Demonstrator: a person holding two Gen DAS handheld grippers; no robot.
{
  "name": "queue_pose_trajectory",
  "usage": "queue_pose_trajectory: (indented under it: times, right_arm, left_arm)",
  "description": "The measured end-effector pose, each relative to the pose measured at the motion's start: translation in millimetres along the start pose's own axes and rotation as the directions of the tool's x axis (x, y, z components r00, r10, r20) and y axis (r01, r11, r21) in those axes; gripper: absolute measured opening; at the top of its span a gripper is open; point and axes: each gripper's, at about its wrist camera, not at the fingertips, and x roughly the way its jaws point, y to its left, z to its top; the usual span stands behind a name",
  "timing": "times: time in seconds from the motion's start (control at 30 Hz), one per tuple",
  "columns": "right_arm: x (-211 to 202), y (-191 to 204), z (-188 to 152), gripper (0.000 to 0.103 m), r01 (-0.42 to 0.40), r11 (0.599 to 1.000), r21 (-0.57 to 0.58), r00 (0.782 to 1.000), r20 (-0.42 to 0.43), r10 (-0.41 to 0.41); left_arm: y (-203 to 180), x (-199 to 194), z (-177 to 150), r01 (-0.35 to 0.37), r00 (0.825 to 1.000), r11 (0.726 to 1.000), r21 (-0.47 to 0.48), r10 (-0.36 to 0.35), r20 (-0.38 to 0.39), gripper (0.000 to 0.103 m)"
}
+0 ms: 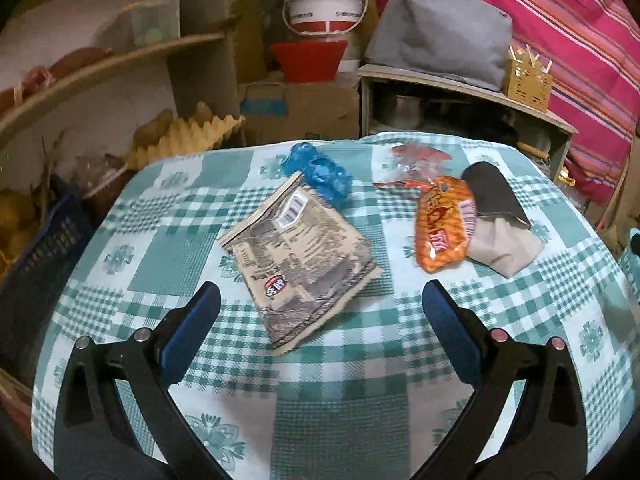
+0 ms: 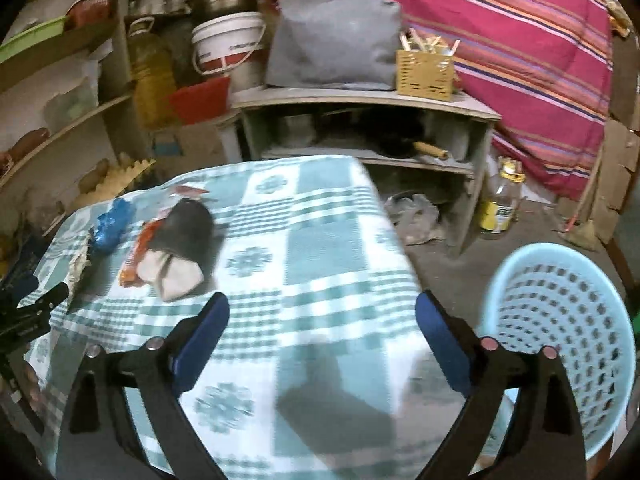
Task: Collect trash
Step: 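Reach the left tool to the silver snack packet and close on it, then grasp the orange chip bag with the right tool while the left tool holds the packet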
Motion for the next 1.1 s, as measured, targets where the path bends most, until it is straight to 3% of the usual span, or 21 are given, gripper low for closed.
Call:
queue_pose_trajectory:
  times: [0.13,0.27,0.5,0.63,0.93,1.1]
  right_arm:
    - [13.1,16.1,3.0,0.098,-0.01,1.0,0.0,1.0,-0.018,0.01]
    - [21.9,21.6,5.7,0.098,0.01,1.0,0.012,1.0,-0.028,-0.009]
    - [31.6,29.2,7.5,0.098,0.034,0.999,0.015,0.999,-0.04,-0.033]
    - [37.3,35.8,5.3,0.098,-0.013,1.0,0.013,0.997,-0.07,0.014]
    - [39.5,73.7,1.5,0.098,-0.031,0.995,-0.092,0.998,-0.063,0.025]
    - [39.1,99.7,2.6,0.098,-0.062,0.992,-0.108,0.998,-0.04,0.058]
  left_arm:
    - [5.6,9.0,1.8,0.027,0.999,1.0,-0.014,-0.027,-0.018,0.097]
    - [0.2,16.2,1.3,0.03,0.999,0.999,0.031,-0.029,-0.032,0.096]
    - [-7.7,32.8,-0.8,0.014,0.997,0.997,0.081,-0.008,-0.078,0.067]
    - [0.2,38.8,0.3,0.038,0.994,0.998,0.05,-0.033,-0.108,0.028]
    - [19.9,13.1,3.5,0.018,0.999,1.0,0.01,-0.018,-0.037,0.004]
    - [33.2,-9.7,10.7,0.0,1.0,1.0,-0.004,0.001,0.023,0.002]
